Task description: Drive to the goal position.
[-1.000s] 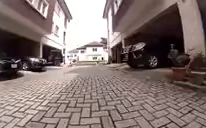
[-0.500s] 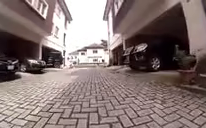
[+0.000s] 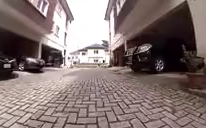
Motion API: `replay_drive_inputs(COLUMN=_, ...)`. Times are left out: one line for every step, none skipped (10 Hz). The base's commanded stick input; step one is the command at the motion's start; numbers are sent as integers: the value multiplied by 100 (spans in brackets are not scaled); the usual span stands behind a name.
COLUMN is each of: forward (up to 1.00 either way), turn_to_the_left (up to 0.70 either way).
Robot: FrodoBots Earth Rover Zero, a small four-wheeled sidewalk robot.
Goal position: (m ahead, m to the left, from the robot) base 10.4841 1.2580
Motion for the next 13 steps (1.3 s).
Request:
replay_drive_inputs(forward=50, turn_to_the_left=0)
replay_drive_inputs(forward=50, turn_to_the_left=0)
replay_drive_inputs(forward=50, turn_to_the_left=0)
replay_drive_inputs(forward=50, turn_to_the_left=0)
replay_drive_inputs(forward=50, turn_to_the_left=0)
replay_drive_inputs(forward=50, turn_to_the_left=0)
replay_drive_inputs(forward=50, turn_to_the_left=0)
replay_drive_inputs(forward=50, turn_to_the_left=0)
replay_drive_inputs(forward=50, turn_to_the_left=0)
replay_drive_inputs(forward=50, turn_to_the_left=0)
replay_drive_inputs(forward=50, turn_to_the_left=0)
replay_drive_inputs(forward=50, turn_to_the_left=0)
replay_drive_inputs(forward=50, turn_to_the_left=0)
